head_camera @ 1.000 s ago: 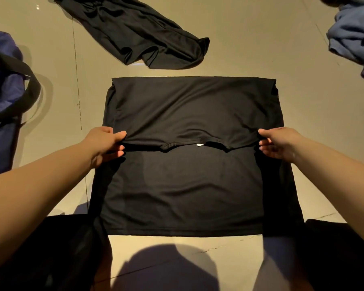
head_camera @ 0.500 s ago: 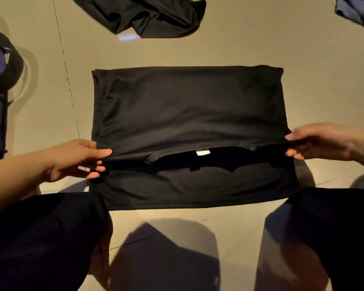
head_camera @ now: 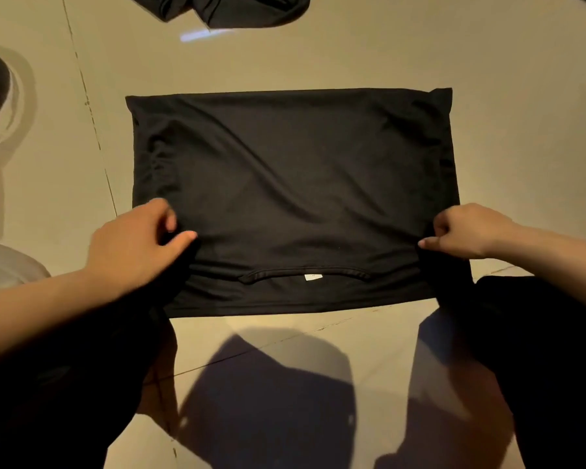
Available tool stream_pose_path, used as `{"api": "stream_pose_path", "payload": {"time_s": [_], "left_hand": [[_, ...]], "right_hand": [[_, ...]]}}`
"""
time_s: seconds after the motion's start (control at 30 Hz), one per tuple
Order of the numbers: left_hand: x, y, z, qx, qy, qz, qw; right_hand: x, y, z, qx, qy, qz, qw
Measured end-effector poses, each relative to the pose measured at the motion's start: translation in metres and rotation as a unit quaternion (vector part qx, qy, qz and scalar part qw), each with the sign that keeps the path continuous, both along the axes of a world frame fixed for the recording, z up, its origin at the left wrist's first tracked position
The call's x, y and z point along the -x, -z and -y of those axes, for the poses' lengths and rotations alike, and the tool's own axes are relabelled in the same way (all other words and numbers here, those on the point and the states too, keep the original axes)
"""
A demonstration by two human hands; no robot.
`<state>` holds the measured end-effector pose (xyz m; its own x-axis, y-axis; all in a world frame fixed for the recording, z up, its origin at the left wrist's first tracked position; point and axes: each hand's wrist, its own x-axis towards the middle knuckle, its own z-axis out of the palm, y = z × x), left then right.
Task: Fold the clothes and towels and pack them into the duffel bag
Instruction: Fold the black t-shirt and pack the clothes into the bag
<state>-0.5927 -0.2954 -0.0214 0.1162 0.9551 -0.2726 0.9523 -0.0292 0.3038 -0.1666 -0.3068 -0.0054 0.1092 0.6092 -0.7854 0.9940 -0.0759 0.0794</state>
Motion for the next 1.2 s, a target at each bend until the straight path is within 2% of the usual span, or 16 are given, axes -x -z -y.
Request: {"api": "stream_pose_path", "payload": {"time_s": [0.07,0.13,0.17,0.23,0.3,0.43,0.5,0.63,0.8,0.9,1.2], "left_hand": [[-0.012,0.003,-0.001,-0.009,0.228,0.058,0.972],[-0.026,0.016,0.001,0.018,0.402,0.021,0.915],[-0.032,0.024,0.003,0.021,0.447,-0.011,0.894],[-0.041,0.031,0.003,0.011,0.467,-0.031,0.884],[-0.044,0.033,0.002,-0.019,0.457,0.001,0.89],[-0.053,0.026,-0.003,0.11,0.287,0.092,0.947],[-0.054,0.022,-0.007,0.153,0.232,0.13,0.952],[-0.053,0.011,-0.014,0.183,0.148,0.194,0.952],[-0.051,0.006,-0.016,0.197,0.166,0.19,0.948],[-0.049,0.007,-0.01,0.202,0.166,0.198,0.945],[-0.049,0.005,-0.016,0.24,0.054,0.231,0.941]], "right_hand": [[0.015,-0.005,0.002,-0.059,-0.053,-0.051,0.996],[0.037,-0.005,0.006,-0.113,-0.113,-0.13,0.979],[0.051,-0.004,0.01,-0.126,-0.141,-0.164,0.968],[0.078,0.005,0.015,-0.123,-0.192,-0.199,0.953],[0.1,0.013,0.017,-0.12,-0.213,-0.209,0.947],[0.12,0.021,0.017,-0.162,-0.215,-0.211,0.94],[0.124,0.022,0.016,-0.178,-0.211,-0.219,0.936],[0.134,0.026,0.013,-0.204,-0.256,-0.23,0.917],[0.137,0.023,0.005,-0.258,-0.22,-0.244,0.909],[0.13,0.022,0.005,-0.251,-0.253,-0.263,0.897],[0.13,0.027,0.006,-0.197,-0.049,-0.345,0.916]]}}
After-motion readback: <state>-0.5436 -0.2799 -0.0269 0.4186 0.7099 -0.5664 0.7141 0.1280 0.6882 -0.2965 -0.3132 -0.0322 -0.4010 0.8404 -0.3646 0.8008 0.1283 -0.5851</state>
